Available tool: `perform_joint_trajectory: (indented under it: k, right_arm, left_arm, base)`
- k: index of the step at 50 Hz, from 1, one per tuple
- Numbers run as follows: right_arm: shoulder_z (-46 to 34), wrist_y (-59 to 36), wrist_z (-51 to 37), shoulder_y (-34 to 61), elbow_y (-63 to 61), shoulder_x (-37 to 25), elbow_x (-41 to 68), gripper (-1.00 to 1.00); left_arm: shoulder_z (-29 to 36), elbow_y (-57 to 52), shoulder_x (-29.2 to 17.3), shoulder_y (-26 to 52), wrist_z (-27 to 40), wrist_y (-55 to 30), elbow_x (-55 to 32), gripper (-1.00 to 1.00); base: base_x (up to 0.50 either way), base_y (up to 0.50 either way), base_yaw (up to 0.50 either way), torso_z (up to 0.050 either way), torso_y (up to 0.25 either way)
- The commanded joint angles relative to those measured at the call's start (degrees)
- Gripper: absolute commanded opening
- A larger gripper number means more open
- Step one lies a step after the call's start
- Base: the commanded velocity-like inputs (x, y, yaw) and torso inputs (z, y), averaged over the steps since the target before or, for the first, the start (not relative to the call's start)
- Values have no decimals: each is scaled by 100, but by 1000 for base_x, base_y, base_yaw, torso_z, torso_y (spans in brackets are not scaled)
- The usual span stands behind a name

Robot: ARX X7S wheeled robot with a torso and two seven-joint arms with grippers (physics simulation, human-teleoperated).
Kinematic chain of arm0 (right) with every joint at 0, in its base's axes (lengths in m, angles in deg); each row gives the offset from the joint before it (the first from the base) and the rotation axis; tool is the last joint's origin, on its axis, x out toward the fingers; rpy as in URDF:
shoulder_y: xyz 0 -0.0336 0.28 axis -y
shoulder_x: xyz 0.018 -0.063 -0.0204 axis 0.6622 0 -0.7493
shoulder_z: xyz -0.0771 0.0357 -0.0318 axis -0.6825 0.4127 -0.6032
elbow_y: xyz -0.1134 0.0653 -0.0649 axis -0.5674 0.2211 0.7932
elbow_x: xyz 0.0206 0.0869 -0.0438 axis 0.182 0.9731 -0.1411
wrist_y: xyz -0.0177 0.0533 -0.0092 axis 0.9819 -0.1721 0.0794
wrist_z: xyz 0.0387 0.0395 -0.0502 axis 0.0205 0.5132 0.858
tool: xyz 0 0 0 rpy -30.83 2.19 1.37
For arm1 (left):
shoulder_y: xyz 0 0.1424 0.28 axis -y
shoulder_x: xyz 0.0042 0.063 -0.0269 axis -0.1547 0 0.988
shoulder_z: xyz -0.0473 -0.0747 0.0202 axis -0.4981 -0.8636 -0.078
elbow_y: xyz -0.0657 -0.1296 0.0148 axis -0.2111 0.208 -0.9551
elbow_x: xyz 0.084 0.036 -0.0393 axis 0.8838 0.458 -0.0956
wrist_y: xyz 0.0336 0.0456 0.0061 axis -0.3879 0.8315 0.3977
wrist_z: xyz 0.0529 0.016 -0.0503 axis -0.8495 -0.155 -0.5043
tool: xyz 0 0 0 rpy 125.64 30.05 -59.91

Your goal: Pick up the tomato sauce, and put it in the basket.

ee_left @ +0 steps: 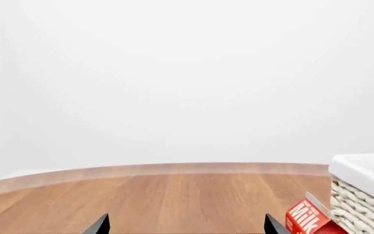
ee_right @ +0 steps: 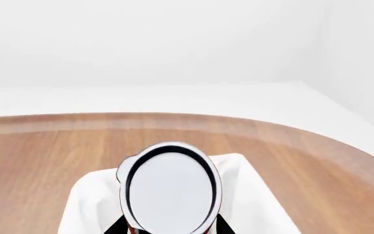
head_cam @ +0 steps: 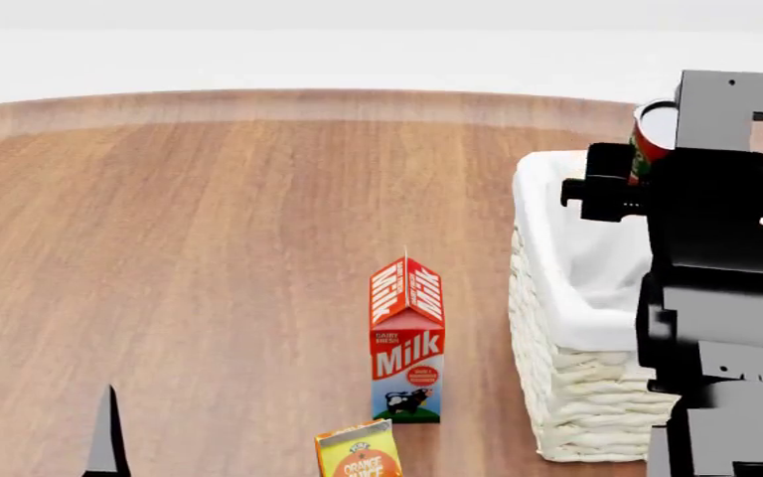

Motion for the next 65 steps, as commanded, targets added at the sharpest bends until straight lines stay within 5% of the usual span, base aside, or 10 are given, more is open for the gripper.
perform_joint_trajectory:
  k: [1, 42, 43, 65]
  right_arm:
    - [492, 159, 104, -332, 30, 83, -493, -100]
    - [1412, 208, 170, -694, 31, 150, -1186, -100]
    - [1408, 191, 171, -688, 31, 152, -1202, 100]
    - [1727, 788, 341, -325, 29, 230, -1107, 100]
  left_arm:
    - [40, 17, -12, -5, 18, 11, 7, 100]
    - [116, 80, -44, -2, 65, 95, -43, 100]
    - [124, 83, -44, -4, 66, 96, -41, 100]
    - [144, 98, -57, 8, 83, 106, -115, 100]
  base:
    - [0, 0, 0, 0, 0]
    - [0, 0, 0, 0, 0]
    - [0, 0, 0, 0, 0]
    - [0, 0, 0, 0, 0]
